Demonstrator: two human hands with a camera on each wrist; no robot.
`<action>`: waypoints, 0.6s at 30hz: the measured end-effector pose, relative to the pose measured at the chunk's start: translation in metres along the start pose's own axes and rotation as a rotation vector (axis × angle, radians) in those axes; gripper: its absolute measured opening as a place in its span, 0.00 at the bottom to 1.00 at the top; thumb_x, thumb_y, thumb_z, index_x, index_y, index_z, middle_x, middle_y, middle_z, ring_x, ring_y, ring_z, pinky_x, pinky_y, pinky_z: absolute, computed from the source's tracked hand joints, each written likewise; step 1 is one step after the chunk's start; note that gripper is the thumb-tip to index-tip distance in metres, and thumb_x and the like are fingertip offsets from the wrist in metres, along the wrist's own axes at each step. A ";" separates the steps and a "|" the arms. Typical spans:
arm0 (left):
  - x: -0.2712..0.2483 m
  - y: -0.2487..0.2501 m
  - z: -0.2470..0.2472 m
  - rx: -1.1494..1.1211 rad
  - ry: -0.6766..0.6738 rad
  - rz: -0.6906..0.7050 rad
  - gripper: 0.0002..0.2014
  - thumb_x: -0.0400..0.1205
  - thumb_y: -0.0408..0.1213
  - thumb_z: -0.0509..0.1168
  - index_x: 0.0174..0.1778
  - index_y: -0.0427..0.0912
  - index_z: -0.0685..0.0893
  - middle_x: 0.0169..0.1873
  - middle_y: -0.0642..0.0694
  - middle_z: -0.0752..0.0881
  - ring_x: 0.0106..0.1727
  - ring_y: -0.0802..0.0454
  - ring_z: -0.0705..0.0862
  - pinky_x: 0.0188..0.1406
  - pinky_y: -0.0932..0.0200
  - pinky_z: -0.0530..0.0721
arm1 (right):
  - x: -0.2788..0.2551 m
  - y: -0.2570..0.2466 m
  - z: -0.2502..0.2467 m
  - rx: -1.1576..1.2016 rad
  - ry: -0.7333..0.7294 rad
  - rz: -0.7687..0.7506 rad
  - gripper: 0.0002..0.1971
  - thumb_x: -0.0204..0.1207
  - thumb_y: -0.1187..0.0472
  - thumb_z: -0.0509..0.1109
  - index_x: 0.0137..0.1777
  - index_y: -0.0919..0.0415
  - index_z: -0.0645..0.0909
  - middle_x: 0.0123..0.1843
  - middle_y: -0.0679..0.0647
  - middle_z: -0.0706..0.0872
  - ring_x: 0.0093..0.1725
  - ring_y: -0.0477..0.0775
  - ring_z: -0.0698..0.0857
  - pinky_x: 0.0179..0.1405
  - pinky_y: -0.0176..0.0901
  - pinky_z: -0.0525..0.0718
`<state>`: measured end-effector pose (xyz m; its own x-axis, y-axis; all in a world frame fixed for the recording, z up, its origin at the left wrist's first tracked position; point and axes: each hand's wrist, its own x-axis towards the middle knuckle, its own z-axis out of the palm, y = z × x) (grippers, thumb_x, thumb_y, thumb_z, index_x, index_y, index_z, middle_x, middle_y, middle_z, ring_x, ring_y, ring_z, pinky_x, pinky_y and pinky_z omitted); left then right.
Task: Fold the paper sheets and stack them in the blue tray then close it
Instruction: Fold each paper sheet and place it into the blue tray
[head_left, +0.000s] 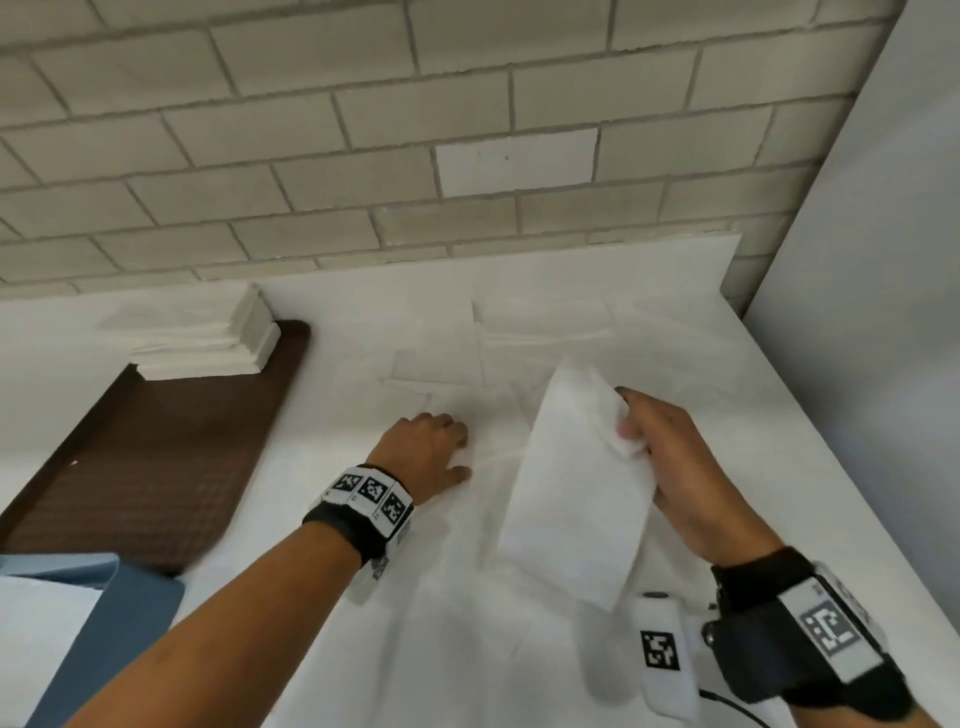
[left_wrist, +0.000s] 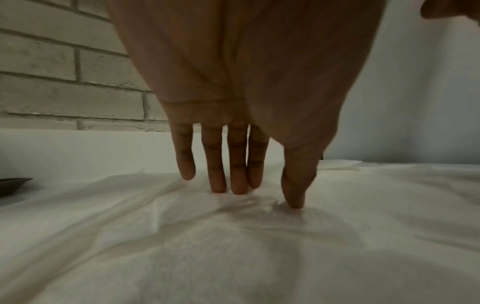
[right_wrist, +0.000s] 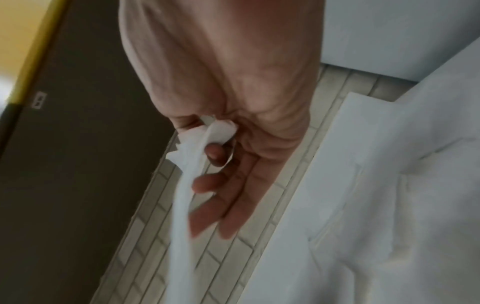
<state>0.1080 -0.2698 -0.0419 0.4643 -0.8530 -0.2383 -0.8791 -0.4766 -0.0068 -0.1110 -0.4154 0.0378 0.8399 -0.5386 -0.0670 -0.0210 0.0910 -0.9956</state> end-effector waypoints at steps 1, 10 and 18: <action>0.001 0.001 0.001 0.038 0.013 0.014 0.19 0.86 0.52 0.64 0.68 0.46 0.80 0.64 0.48 0.84 0.64 0.44 0.82 0.60 0.52 0.78 | 0.002 -0.002 -0.002 0.047 0.008 0.028 0.23 0.64 0.51 0.64 0.41 0.76 0.68 0.42 0.58 0.71 0.43 0.57 0.70 0.47 0.52 0.64; -0.019 0.001 -0.023 -0.453 0.333 -0.127 0.08 0.87 0.40 0.62 0.50 0.39 0.81 0.43 0.42 0.86 0.41 0.43 0.82 0.41 0.55 0.76 | -0.002 0.010 0.002 -0.055 -0.123 0.049 0.32 0.73 0.76 0.73 0.65 0.38 0.76 0.58 0.44 0.89 0.57 0.46 0.89 0.53 0.43 0.88; -0.073 0.014 -0.059 -1.560 0.385 -0.257 0.09 0.85 0.26 0.58 0.41 0.37 0.79 0.30 0.51 0.81 0.27 0.59 0.77 0.25 0.67 0.73 | 0.007 0.006 0.039 0.056 -0.092 0.014 0.17 0.75 0.62 0.75 0.65 0.55 0.82 0.59 0.51 0.91 0.58 0.54 0.90 0.56 0.49 0.88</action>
<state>0.0682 -0.2263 0.0330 0.7821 -0.6069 -0.1411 0.0667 -0.1436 0.9874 -0.0839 -0.3861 0.0337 0.8861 -0.4579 -0.0716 -0.0046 0.1457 -0.9893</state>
